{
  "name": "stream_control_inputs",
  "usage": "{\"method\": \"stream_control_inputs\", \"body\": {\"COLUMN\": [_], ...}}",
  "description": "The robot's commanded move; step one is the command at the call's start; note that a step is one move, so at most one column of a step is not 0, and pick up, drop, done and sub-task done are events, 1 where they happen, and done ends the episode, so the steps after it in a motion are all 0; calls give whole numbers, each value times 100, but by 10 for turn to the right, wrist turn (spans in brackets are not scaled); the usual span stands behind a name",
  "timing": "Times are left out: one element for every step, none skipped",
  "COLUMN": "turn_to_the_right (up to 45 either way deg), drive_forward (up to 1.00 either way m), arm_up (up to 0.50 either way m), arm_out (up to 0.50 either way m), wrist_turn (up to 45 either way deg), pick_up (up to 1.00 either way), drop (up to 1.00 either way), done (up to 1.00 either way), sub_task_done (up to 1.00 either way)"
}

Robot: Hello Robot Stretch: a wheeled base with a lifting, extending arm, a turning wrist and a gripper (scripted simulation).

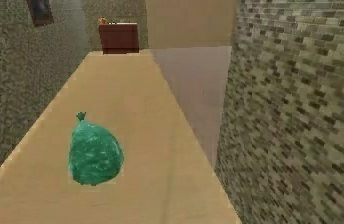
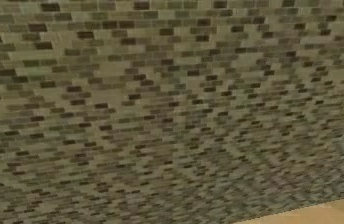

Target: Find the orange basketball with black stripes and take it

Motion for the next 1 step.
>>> {"method": "stream_control_inputs", "body": {"turn_to_the_right": [0], "drive_forward": [100], "arm_up": [0], "arm_out": [0], "wrist_turn": [0], "pick_up": [0], "drop": [0], "done": [0], "sub_task_done": [0]}}
